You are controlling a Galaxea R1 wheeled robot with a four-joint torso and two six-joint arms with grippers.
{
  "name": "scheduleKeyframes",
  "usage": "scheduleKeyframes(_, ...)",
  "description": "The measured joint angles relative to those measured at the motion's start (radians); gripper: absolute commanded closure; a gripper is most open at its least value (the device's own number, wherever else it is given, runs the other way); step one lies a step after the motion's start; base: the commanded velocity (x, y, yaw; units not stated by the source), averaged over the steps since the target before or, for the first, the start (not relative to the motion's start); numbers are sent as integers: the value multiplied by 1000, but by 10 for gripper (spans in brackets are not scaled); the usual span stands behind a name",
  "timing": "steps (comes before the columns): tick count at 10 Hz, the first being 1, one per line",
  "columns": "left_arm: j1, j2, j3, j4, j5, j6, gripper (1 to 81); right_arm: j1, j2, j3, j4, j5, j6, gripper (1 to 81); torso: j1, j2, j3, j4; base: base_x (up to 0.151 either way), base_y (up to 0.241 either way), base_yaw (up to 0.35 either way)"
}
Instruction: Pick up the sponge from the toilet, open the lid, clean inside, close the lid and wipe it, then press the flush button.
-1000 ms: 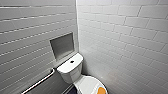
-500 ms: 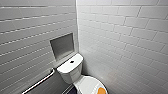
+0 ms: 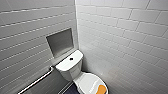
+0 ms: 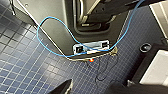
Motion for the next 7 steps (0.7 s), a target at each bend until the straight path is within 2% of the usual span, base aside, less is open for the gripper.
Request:
scheduleKeyframes(2,-1,29,-50,0,0,0,10,62,0,0,2,-10,32,10,40,-62,-59,0,0,0,0)
scheduleKeyframes(6,7,64,-80,0,-3,0,10,184,3,-24,8,-51,86,10,123,-193,-79,0,0,0,0)
scheduleKeyframes(7,7,69,-91,0,-4,0,10,213,3,-48,13,-63,118,10,148,-233,-79,0,0,0,0)
